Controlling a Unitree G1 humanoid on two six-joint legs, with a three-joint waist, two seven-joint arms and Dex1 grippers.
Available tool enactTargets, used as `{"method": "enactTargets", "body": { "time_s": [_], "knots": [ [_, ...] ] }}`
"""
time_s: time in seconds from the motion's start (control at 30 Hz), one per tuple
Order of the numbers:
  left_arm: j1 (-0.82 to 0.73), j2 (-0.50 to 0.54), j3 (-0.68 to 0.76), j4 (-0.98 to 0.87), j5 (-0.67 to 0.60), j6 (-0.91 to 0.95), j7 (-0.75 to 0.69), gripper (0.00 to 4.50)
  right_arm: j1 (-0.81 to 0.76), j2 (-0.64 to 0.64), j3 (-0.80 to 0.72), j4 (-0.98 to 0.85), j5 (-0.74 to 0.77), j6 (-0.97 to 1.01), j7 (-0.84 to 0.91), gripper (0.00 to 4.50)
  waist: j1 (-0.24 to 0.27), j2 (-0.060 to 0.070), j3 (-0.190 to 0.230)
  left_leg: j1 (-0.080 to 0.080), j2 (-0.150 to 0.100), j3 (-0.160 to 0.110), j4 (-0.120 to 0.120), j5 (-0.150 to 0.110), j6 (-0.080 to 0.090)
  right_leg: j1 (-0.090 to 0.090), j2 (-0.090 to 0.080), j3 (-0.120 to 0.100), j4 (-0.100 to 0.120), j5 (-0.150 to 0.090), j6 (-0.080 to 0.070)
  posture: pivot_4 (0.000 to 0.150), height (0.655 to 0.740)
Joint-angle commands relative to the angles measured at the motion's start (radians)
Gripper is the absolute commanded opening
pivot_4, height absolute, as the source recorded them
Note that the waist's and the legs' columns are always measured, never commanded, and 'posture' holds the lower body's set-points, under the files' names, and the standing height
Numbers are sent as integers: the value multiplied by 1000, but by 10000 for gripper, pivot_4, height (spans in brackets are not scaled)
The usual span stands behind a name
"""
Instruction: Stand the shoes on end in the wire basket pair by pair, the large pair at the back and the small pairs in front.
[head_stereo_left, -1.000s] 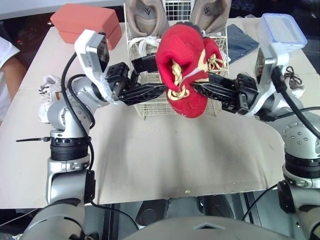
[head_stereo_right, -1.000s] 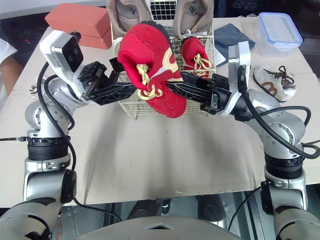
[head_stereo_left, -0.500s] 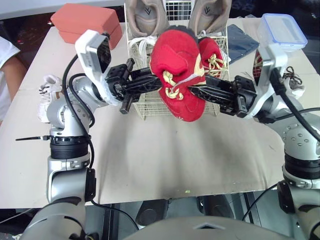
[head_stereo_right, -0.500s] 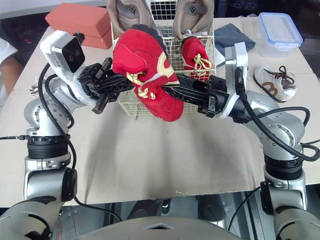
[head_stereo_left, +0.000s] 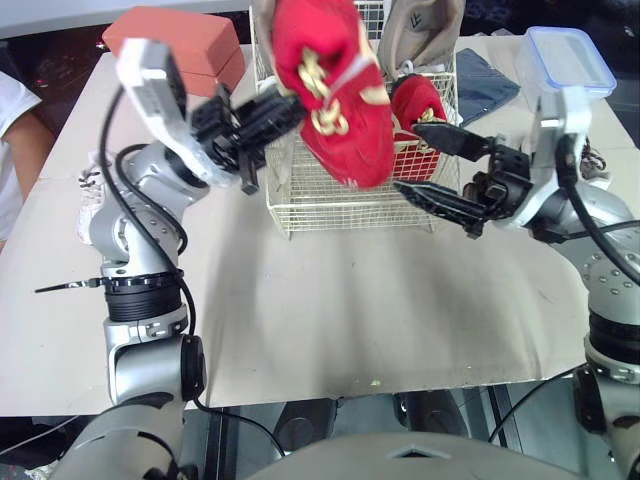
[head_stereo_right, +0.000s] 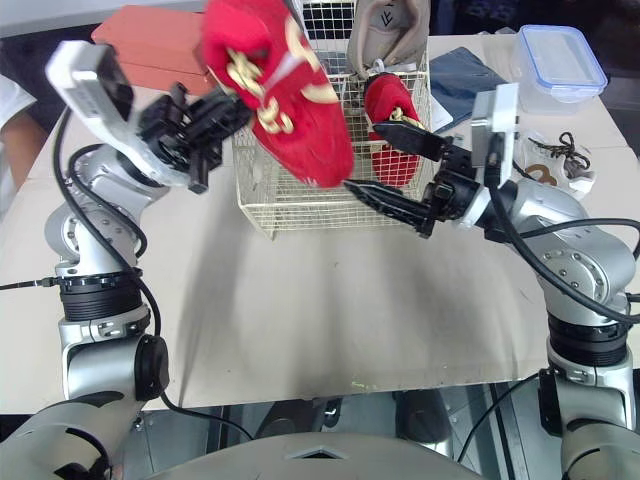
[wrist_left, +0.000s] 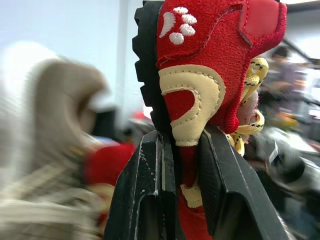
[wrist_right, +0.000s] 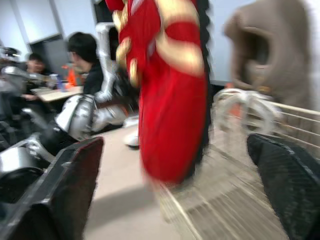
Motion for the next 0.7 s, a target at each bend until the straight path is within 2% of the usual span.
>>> {"method": "enactTargets", "body": {
  "time_s": [0.03, 0.43, 0.7],
  "knots": [
    [-13, 9, 33, -22, 57, -107, 26, 4041, 17, -23, -52, -24, -48, -88, 27, 44678, 1, 0, 0, 0, 0, 0, 0, 0, 0, 0, 0, 0, 0, 0, 0, 1500, 7400],
    [-60, 11, 1, 234, 295, -446, 5, 4041, 50, -35, -36, -9, -141, -185, 47, 44678, 4, 0, 0, 0, 0, 0, 0, 0, 0, 0, 0, 0, 0, 0, 0, 1500, 7400],
    [-124, -12, -30, 397, 342, -557, -47, 4041, 74, 18, -30, -19, -164, -230, 18, 44678, 3, 0, 0, 0, 0, 0, 0, 0, 0, 0, 0, -1, 0, 0, 0, 1500, 7400]
  ]
}}
